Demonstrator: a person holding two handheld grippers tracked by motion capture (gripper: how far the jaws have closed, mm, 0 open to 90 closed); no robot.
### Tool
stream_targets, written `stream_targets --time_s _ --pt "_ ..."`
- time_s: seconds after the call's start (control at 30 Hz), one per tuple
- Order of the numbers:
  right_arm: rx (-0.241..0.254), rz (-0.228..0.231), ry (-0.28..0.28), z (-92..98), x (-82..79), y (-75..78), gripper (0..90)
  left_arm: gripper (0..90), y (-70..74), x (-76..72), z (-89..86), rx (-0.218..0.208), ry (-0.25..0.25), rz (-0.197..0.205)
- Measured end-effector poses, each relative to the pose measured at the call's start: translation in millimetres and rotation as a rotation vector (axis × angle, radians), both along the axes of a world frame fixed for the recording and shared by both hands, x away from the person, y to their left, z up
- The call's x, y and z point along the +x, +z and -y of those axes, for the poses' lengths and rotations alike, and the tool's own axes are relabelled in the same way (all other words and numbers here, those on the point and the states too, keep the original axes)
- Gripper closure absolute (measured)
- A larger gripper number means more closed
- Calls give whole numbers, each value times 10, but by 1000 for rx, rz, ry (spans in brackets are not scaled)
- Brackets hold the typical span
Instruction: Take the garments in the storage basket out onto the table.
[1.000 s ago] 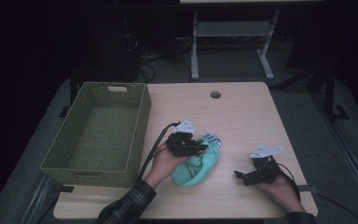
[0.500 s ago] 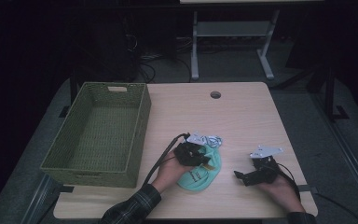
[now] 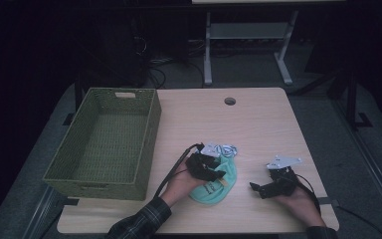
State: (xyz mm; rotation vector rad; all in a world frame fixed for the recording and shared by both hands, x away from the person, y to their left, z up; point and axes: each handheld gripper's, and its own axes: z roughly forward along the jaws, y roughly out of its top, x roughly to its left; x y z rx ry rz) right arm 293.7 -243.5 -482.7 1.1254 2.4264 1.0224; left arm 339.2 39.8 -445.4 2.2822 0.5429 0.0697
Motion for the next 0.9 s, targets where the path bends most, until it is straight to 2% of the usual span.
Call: stream_targets --time_s 0.17,0.37,0.57,0.7,0.77,0.8,0.9 --pt "1 0 2 1 0 0 23 451 139 -24 -168 -36 14 -10" --pt "0 1 1 0 0 0 23 446 225 -108 -403 -52 39 -1" --pt "-1 1 1 0 0 0 23 476 263 -228 -578 -55 71 18" --pt "-2 6 1 1 2 -1 23 560 244 -334 -653 -64 85 -2" --pt "-2 4 0 0 1 0 23 627 216 -378 -670 -32 78 -8" --pt "-2 4 0 0 1 0 23 627 198 -402 -677 -16 80 -6" --pt "-1 1 -1 -1 -1 0 23 704 148 -447 -700 35 76 -13"
